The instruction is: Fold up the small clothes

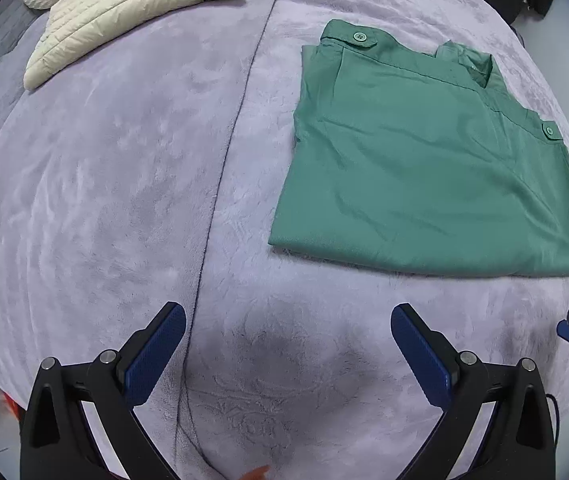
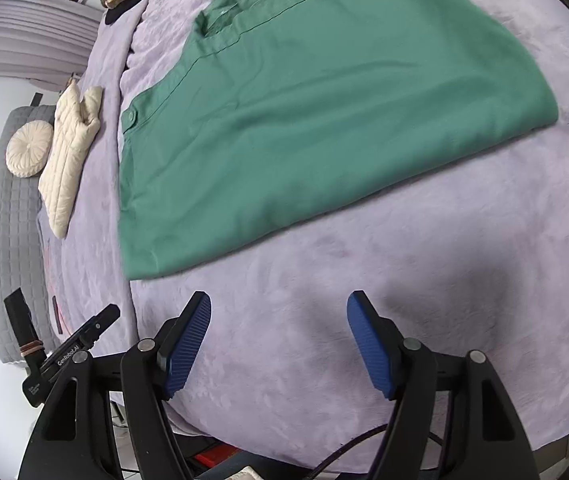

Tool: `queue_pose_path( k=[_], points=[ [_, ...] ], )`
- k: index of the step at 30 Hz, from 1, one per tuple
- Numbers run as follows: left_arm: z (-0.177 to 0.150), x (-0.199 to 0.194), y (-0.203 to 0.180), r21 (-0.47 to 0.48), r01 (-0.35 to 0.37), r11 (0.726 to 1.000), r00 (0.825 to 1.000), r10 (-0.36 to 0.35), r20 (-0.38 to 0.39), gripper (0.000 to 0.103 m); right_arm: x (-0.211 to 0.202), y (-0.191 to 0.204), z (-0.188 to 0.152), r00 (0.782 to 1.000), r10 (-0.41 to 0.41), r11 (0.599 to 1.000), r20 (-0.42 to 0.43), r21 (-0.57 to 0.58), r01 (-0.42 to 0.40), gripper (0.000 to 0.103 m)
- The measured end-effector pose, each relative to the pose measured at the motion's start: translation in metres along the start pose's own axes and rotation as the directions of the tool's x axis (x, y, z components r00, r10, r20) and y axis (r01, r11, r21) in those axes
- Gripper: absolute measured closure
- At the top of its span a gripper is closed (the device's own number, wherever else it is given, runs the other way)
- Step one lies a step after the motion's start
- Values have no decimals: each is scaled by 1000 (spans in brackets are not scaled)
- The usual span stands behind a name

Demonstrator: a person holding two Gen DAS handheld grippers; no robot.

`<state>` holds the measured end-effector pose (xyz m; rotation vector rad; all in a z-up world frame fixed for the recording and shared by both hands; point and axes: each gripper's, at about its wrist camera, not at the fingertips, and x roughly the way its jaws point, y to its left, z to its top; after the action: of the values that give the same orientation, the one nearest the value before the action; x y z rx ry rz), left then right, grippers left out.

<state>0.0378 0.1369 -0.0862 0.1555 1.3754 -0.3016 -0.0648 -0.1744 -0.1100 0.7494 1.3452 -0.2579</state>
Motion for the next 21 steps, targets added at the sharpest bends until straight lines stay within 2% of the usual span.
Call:
queue_pose_path(
  k=[2,5,9,11,13,17,19,21],
  points=[
    [1,1,3,-11,11,1000,1000,-11,-4,0,5,8,-2,1000,7,1000,-8,-10,-7,24],
    [2,-1,9,-15,13,1000,1000,-13,4,0,14,19,-4,1000,20,1000,-21,-20,-20,24],
    [7,2,23,-43,21,999,1000,-22,-15,0,37,34,-4,991,118,993,-68,25,-116,24],
    [7,0,33,-66,15,998,1000,-16,-8,0,59,46,-2,972,211,976,-103,81,-203,23],
    [8,-2,43,-85,7,996,1000,-7,-1,0,87,61,1,941,310,946,-134,143,-291,23],
    [6,-3,62,-127,0,992,1000,-1,-12,0,157,102,6,862,476,865,-177,272,-422,23],
    [4,-4,71,-143,-12,990,1000,11,-9,0,183,119,7,848,499,846,-178,309,-433,23],
    [1,-6,78,-153,-19,988,1000,18,-8,0,201,127,10,861,485,842,-154,349,-412,24]
  ],
)
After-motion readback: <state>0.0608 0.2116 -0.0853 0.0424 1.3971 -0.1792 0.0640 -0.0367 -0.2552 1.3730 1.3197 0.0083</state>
